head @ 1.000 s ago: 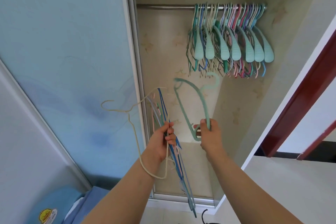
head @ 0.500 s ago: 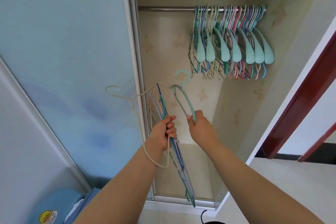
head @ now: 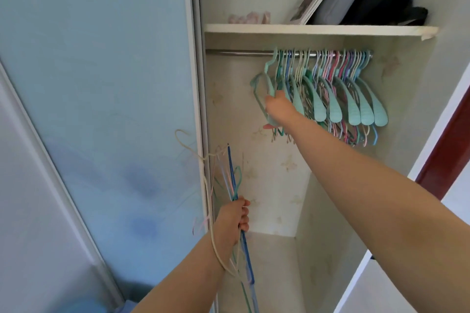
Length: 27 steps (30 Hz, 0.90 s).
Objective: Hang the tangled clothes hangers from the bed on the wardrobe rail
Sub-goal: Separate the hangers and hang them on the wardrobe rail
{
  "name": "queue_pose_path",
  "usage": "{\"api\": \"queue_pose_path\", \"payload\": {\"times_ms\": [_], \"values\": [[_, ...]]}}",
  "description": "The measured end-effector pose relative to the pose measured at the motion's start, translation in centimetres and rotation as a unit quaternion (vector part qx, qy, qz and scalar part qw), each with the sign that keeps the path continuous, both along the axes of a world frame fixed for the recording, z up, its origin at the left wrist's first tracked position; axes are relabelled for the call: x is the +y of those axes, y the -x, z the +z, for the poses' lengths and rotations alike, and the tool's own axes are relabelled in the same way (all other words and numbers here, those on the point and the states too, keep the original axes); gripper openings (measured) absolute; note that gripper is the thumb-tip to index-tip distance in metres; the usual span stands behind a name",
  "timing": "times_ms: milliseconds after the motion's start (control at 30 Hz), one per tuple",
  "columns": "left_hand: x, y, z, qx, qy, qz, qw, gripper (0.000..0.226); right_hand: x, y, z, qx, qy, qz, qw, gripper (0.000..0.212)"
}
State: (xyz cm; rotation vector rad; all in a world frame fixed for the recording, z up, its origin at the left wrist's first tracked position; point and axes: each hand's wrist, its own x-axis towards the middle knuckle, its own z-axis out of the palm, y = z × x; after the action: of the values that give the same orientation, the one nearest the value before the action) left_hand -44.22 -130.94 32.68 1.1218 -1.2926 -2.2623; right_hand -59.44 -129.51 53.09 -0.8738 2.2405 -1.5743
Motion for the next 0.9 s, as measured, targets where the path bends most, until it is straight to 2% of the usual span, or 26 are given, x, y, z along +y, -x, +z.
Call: {"api": "queue_pose_path", "payload": {"times_ms": [167,467,667,900], "values": [[0.2,0.3,0.3,-0.011,0.004,0.003,1.0,0.032,-2.1,1.2,3.5,-0.116,0.031,0.007,0.993,0.051],[0.6,0.8,0.6,-0.033,0.006,0.025,0.999,0.03,-3.4,4.1,4.0,-0.133,-0.055,0.025,0.989,0.06],[1.5,1.1,0.8,-0.047,0.017,0.029,0.998,0.031,-3.1,4.9,4.1,-0.147,-0.047,0.026,0.988,0.065],[1.9,1.6,1.5,-0.058,0.013,0.022,0.998,0.034,-2.9,5.2,3.7,-0.171,-0.002,0.067,0.983,0.046]]}}
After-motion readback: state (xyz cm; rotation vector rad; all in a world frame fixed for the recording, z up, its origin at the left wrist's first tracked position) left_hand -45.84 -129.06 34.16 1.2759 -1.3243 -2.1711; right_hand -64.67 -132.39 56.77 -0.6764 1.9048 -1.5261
